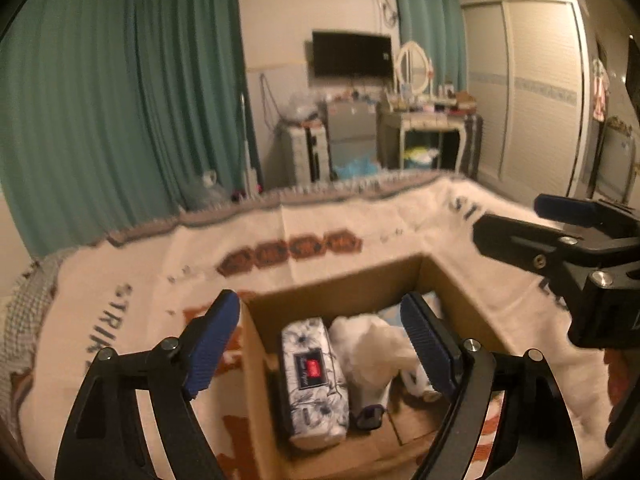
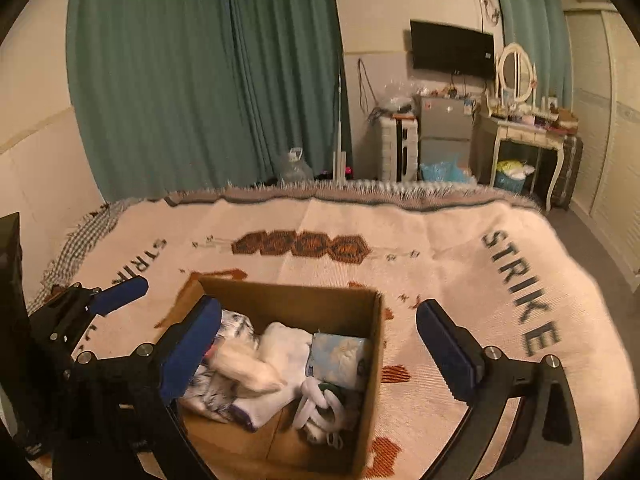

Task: Organize soft objects
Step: 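Carry the lace cloth and blue tissue pack into the box and open both grippers, then grasp the translucent white item on the blanket with the right gripper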

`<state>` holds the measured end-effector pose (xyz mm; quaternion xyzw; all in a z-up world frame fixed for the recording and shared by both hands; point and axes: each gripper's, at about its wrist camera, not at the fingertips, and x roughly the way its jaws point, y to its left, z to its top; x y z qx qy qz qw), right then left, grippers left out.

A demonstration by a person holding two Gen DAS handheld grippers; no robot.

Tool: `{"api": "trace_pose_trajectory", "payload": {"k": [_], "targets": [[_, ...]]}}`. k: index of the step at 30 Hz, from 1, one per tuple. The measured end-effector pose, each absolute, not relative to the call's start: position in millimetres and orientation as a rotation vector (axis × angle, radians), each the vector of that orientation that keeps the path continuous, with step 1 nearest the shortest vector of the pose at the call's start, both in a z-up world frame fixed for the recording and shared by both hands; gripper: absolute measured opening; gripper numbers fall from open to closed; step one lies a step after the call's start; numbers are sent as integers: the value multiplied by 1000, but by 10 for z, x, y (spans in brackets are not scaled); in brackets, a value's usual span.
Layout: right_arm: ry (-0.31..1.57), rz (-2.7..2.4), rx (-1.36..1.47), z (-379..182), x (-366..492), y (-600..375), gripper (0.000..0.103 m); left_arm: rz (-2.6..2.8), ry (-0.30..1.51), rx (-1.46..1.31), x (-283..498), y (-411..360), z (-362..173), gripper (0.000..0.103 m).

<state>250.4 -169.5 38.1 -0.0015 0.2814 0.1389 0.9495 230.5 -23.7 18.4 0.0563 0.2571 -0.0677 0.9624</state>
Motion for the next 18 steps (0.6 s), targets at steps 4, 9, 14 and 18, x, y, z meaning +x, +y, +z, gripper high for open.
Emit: {"api": "trace_pose_trajectory", "payload": {"k": [4,9,14,18], "targets": [[500,268,-31,910,2025,-1737,99,-134,417,121,1859,-184,632,86],[431,255,-68,1370,1384,-1752,103,-111,311,100,1268,0,1093,93],[433,249,-104,1490,828,-1726,103,-113,315,67,829,228,1193,94],[463,252,-114,1303,561,-1673,103,-102,365,73,618,345,956,94]]}}
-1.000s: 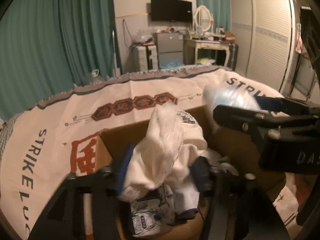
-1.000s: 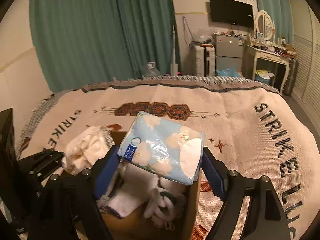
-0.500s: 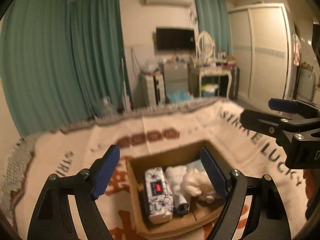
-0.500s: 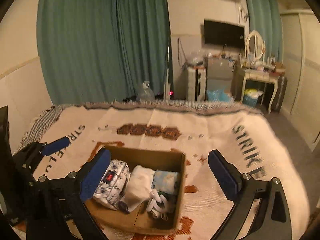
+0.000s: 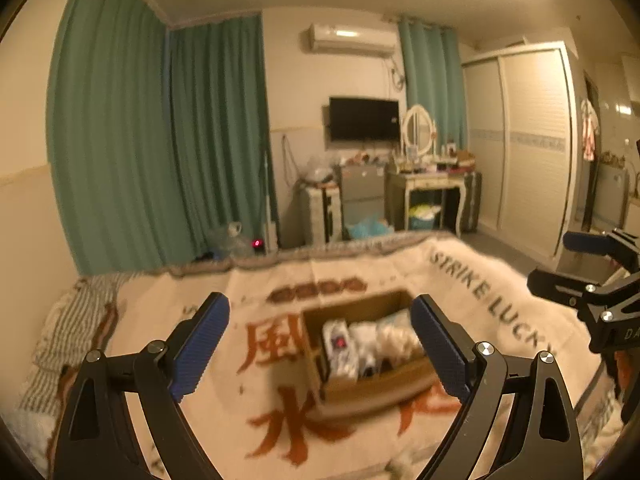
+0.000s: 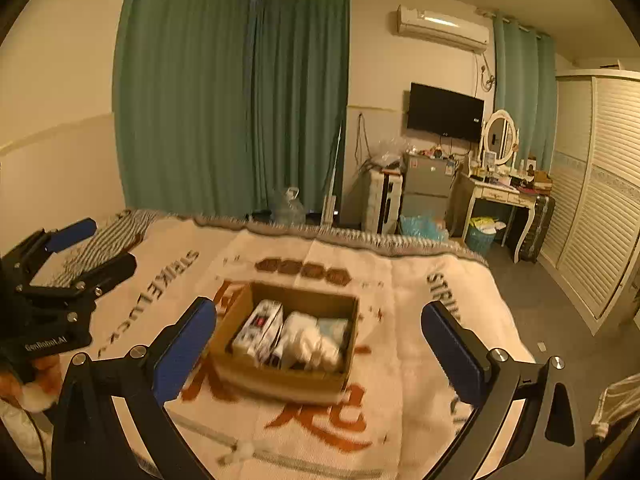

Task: Organize soft objects
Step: 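Grasp the translucent white item on the blanket with the right gripper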

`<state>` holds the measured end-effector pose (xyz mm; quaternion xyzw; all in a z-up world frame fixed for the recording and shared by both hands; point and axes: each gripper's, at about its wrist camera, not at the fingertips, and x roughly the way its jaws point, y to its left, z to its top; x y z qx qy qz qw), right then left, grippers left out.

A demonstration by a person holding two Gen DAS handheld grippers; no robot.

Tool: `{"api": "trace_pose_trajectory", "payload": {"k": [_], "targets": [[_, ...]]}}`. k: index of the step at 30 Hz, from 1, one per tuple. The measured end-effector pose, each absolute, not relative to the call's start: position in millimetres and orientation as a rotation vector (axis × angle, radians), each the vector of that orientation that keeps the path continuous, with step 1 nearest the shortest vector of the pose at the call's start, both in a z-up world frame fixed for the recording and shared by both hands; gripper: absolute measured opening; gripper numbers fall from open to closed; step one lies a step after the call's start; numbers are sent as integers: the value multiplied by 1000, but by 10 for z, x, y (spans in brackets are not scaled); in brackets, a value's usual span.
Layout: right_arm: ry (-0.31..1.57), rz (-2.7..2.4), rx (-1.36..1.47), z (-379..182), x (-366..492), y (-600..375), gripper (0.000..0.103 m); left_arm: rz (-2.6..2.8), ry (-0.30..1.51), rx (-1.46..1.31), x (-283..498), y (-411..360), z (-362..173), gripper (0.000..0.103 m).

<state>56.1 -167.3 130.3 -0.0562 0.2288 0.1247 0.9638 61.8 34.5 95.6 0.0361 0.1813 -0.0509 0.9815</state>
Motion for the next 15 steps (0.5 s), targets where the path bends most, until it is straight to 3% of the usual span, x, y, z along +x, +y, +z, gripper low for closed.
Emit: {"api": "trace_pose_trajectory", "payload": {"k": [15], "targets": [[758,289,-207,-764,780,-1009,103,-45,692,55,834,547,-711,93]]}}
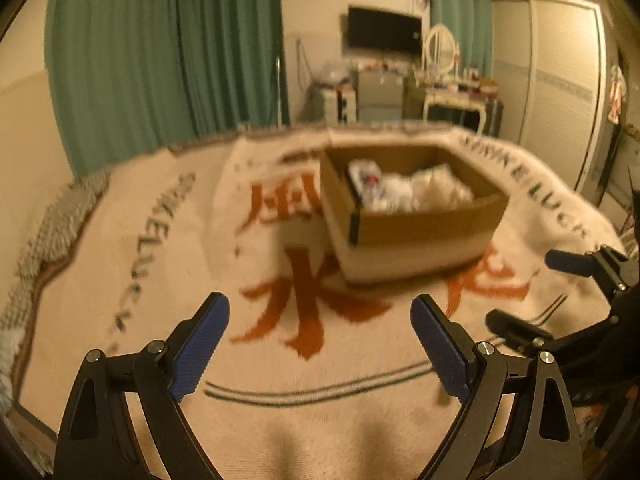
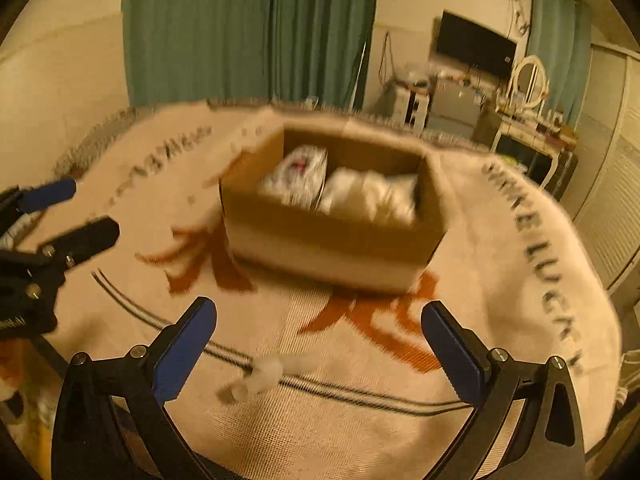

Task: Organize soft objects
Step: 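Grasp the translucent white item on the blanket with the right gripper, then carry the translucent item into the box and open the right gripper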

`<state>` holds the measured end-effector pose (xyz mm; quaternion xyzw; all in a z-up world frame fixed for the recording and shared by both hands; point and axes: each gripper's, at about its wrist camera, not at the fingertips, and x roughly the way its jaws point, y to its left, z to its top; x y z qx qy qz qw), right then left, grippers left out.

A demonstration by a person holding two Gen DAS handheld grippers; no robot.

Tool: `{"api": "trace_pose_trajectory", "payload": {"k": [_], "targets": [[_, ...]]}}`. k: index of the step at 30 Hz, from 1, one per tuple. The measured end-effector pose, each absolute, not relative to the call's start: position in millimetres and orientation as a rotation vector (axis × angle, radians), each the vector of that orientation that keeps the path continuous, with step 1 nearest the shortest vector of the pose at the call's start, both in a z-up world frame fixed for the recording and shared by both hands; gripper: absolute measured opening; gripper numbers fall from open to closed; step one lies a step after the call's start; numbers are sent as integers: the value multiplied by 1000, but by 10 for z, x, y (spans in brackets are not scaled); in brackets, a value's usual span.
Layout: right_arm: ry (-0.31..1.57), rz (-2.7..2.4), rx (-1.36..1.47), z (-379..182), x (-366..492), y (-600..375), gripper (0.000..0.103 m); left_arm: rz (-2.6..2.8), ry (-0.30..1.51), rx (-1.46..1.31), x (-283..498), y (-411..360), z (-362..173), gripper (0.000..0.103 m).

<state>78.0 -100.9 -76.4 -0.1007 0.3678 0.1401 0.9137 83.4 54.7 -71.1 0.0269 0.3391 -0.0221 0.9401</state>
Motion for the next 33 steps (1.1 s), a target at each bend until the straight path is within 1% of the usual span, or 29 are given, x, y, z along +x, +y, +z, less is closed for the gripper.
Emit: {"api": "trace_pose_trajectory", "payload": {"k": [3,8,10,14,15,16,18,20,23,24,33], "targets": [[832,310,-200,-1129,891,-968,101,-36,740,65,883,530,-944,93],[907,369,-180,-1503,968,-925,98,-32,835,16,957,617,-1311,93],[938,384,-185,-1646,998,-902,90,-32,863,2,975,637,-1395,93],[961,382,-166,-1767,1038,-908,84,-56,882,-10,970,628,-1455,93],[954,376,-169,-1769,1033,-910,78,-55,885,-6,965,624,-1467,93],[949,372,-173,-1769,1031,-912,69,-57,888,-4,966,621,-1473,93],[951,366,-172,-1773,1031,-928,58,-68,890,-11,963,619,-1474,93],[953,367,-165,-1757,1026,-950,55,-80,888,-25,950,624,-1477,93],[942,371,-160,-1722,984,-960,43,-71,884,-38,924,636,-1461,93],[944,392,-146,-1712,957,-968,35,-70,882,-44,909,635,-1450,93],[866,395,-115,-1426,679,-1062,31,-93,863,-50,687,502,-1320,93]]}}
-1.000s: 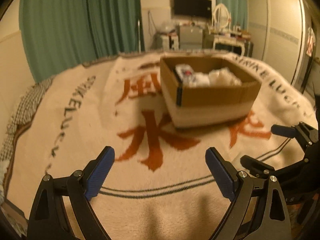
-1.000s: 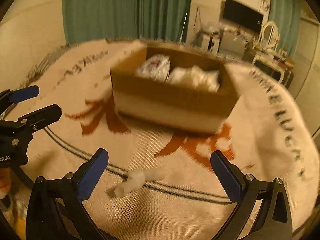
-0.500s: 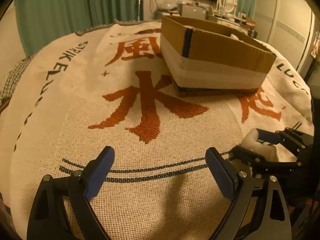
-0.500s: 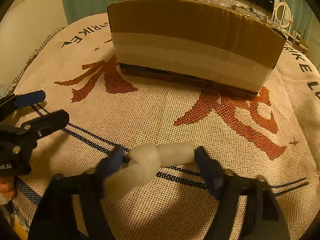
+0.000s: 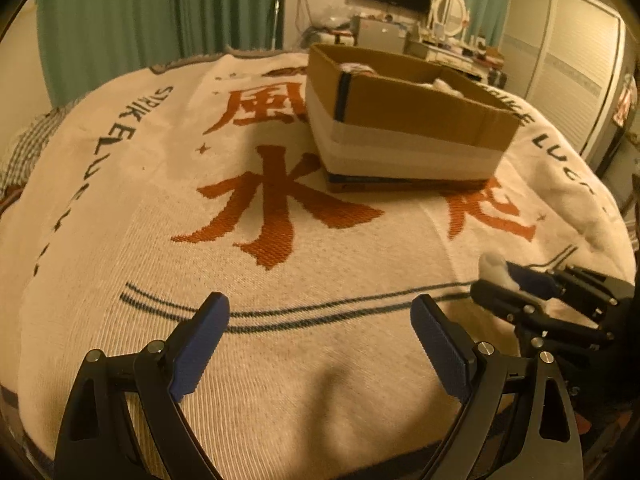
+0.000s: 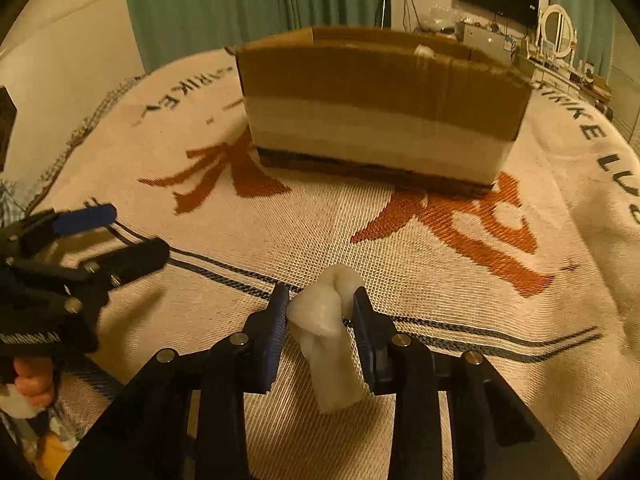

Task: Organize soft objects
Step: 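Carry the translucent item into the box and open the right gripper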

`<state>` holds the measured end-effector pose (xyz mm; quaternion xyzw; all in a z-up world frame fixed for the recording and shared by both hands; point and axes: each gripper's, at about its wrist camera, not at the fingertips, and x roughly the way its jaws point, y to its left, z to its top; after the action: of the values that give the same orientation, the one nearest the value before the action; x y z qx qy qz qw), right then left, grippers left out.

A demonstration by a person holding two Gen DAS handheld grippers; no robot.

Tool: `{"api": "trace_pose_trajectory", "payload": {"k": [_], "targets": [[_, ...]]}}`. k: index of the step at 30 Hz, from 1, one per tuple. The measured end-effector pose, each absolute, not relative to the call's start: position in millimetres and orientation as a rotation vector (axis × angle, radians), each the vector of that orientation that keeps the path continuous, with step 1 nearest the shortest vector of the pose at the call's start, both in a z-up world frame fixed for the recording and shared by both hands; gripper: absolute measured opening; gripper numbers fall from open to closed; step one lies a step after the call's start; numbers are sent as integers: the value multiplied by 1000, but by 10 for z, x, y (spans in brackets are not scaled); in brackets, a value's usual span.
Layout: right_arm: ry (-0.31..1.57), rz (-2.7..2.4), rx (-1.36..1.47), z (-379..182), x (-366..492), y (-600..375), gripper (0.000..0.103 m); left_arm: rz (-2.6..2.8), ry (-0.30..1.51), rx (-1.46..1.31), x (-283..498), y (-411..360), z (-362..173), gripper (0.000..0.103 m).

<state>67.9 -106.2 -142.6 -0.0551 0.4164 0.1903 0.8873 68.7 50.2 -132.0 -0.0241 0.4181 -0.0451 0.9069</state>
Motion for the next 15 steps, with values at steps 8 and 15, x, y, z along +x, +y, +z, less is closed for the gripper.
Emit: {"api": "trace_pose_trajectory", "payload": {"k": [8,15], "targets": [[766,387,-96,-925,382,-1191,31,-110,789,-18,502,358,-965,93],[660,375,-85,-445,285,-1329,31,-76,682,11,469,255,-494,93]]}}
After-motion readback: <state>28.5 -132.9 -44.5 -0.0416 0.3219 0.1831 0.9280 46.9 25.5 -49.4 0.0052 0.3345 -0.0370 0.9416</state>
